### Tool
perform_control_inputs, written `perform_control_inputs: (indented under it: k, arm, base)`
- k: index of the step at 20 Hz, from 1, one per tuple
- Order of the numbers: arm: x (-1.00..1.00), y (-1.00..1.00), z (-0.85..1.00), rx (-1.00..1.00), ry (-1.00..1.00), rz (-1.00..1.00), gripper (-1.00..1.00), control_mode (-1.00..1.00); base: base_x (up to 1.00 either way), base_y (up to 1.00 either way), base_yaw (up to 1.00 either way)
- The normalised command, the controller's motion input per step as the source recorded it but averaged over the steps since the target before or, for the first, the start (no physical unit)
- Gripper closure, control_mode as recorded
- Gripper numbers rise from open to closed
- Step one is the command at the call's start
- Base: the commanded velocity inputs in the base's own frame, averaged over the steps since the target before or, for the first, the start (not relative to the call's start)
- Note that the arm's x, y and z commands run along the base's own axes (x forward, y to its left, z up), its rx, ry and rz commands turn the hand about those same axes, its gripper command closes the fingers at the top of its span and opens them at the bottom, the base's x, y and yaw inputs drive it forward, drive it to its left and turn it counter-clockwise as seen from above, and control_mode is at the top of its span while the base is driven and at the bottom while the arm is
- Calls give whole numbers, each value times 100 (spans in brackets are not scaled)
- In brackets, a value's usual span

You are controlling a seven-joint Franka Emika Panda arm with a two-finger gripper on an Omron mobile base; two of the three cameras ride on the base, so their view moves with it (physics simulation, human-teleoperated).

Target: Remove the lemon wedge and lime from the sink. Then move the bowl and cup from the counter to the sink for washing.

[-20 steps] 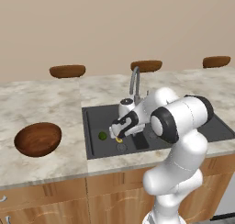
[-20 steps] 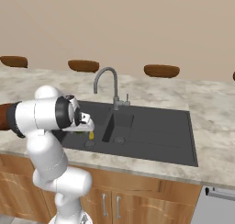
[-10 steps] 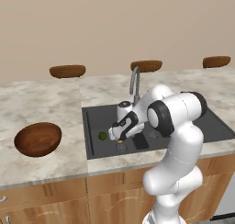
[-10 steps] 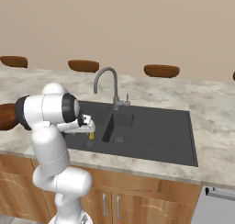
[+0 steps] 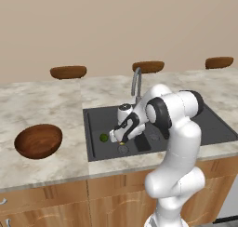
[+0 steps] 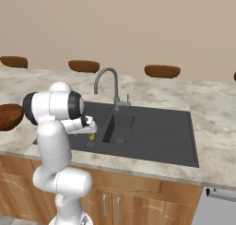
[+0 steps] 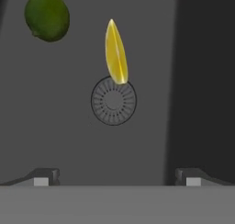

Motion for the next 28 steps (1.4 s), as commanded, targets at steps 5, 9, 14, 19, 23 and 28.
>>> perform_control_inputs:
  k: [5,9,14,19,23,28]
  arm:
    - [22,0,-17,-1,0,1,-100,-100]
    - [23,0,-19,-2,0,1,-100,-100]
    - [23,2,-20,-4,0,0,-100,-100]
    - [22,3,-18,-3,0,0,-100,-100]
    - [20,4,-19,-1,0,0,-100,-100]
    - [21,4,-18,-2,0,0,-100,-100]
  base:
    - [0,0,0]
    - [0,0,0]
    - [0,0,0]
    - [0,0,0]
    - [0,0,0]
    - [0,0,0]
